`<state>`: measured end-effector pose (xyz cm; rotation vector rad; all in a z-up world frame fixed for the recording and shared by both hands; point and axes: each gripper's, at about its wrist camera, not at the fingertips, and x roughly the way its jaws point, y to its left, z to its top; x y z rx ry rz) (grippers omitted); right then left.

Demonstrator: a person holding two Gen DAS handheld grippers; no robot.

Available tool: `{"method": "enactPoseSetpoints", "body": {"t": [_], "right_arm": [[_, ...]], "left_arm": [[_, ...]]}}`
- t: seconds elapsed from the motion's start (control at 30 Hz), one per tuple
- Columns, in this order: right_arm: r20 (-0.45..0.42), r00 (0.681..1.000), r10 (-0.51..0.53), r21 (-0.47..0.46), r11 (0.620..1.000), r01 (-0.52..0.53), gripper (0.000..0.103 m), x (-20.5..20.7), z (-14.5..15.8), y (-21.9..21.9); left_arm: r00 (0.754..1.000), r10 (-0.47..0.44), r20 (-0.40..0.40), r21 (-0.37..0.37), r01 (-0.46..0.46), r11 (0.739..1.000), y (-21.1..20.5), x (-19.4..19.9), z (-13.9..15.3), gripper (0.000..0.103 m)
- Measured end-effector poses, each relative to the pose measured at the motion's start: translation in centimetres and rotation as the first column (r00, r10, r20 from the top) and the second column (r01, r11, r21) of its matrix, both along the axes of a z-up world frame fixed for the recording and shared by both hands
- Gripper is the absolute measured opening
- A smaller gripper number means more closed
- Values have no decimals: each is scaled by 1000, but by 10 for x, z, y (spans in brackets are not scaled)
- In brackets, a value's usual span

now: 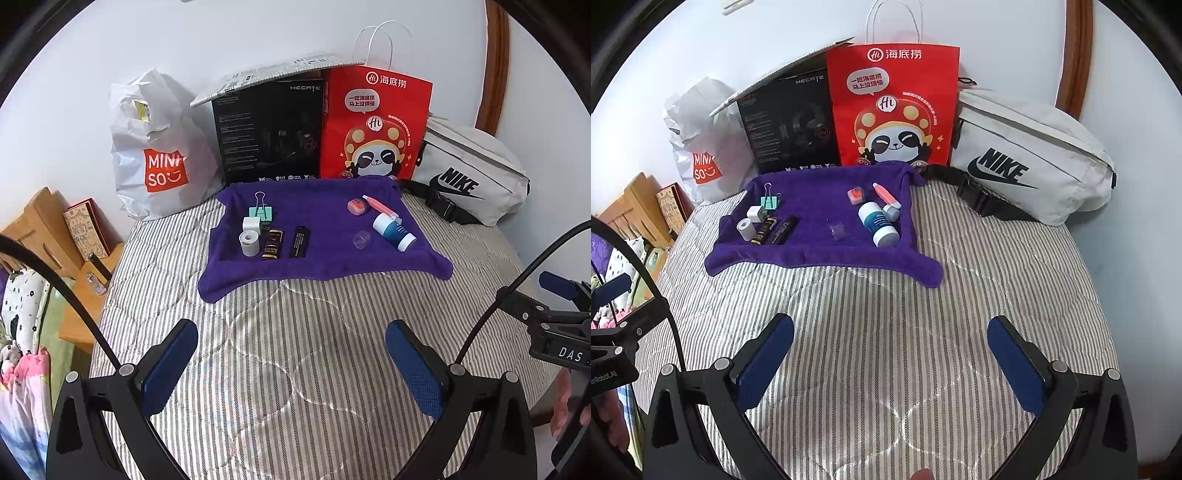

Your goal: Organize rigid objects

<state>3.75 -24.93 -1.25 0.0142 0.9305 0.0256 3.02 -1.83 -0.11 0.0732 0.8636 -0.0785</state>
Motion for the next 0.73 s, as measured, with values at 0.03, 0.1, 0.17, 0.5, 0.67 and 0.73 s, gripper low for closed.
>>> {"method": "enactPoseSetpoints", "body": {"t": [0.03, 0.1, 0.17, 0.5, 0.67, 0.73], "right_arm": [[1, 1000, 0, 1, 1000, 0, 103, 0, 0, 0], [2, 1000, -1, -3, 1000, 1, 103, 0, 1, -1], [3, 1000, -2, -5, 1000, 2, 103, -1, 1, -2], [3, 1000, -1, -4, 1000, 1, 103, 0, 2, -2], [-2, 1000, 1, -4, 1000, -1, 103, 1, 1, -2], [-7, 1000, 0, -7, 1000, 0, 103, 2, 0, -2]], "left_arm": [[1000, 0, -1, 0, 0, 1000, 0, 0, 0, 103], [1000, -1, 0, 1, 1, 1000, 0, 0, 0, 103], [1000, -2, 0, 1, 2, 1000, -1, 0, 0, 103], [1000, -5, -1, 2, 5, 1000, -1, 1, 0, 103], [1000, -7, -3, 3, 7, 1000, -2, 2, -2, 103], [1000, -11, -3, -2, 11, 1000, -2, 3, -3, 103]]}}
